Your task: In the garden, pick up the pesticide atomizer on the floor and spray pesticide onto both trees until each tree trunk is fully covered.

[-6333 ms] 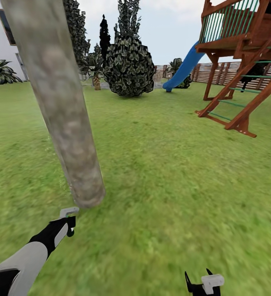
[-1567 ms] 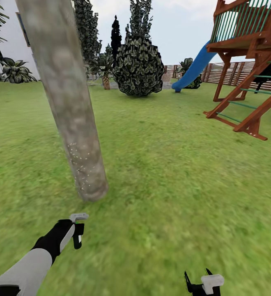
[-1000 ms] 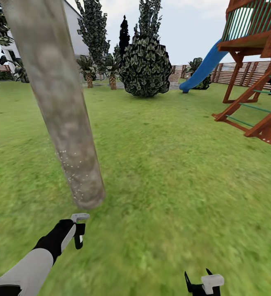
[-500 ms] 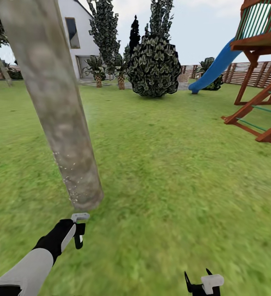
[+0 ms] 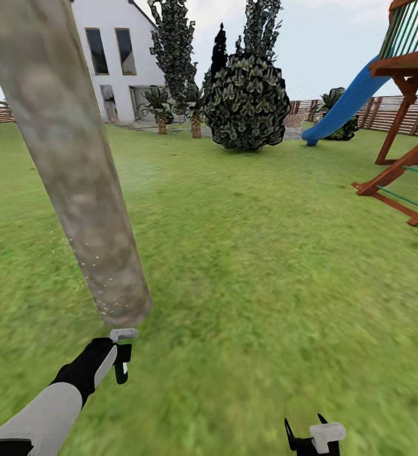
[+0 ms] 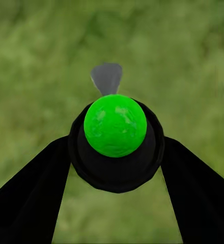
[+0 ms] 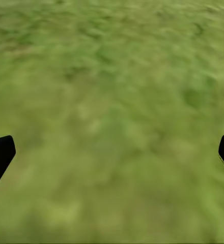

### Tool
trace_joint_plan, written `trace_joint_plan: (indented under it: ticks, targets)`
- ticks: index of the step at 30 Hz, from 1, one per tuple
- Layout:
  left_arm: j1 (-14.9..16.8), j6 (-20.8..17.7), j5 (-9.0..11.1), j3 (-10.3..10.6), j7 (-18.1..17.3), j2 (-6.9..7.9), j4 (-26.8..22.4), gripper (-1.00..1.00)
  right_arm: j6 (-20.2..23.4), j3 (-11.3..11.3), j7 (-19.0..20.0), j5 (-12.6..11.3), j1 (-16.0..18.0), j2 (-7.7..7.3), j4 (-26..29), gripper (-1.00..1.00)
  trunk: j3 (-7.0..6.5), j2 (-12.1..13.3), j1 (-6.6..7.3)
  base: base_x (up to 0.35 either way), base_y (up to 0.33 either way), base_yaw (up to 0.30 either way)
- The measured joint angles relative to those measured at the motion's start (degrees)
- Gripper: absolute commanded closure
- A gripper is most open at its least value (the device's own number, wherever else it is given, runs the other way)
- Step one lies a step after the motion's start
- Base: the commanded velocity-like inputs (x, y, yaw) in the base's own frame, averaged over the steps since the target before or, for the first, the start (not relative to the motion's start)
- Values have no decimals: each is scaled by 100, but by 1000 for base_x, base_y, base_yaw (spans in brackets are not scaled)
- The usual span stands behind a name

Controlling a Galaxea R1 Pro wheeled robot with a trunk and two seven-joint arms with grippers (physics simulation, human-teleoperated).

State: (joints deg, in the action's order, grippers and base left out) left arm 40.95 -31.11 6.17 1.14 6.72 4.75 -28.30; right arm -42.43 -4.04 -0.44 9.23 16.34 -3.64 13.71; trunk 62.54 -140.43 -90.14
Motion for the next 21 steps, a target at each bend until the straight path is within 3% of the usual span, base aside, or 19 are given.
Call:
trace_joint_plan:
  ticks: [13,21]
  targets:
    - [0,0,0,0,0,0,-15,100,-2,0,0,0,0,0,0,-100,0,0,0,144,-269,275]
    - [0,0,0,-3,0,0,-18,100,-2,0,0,0,0,1,0,-100,0,0,0,91,-269,46]
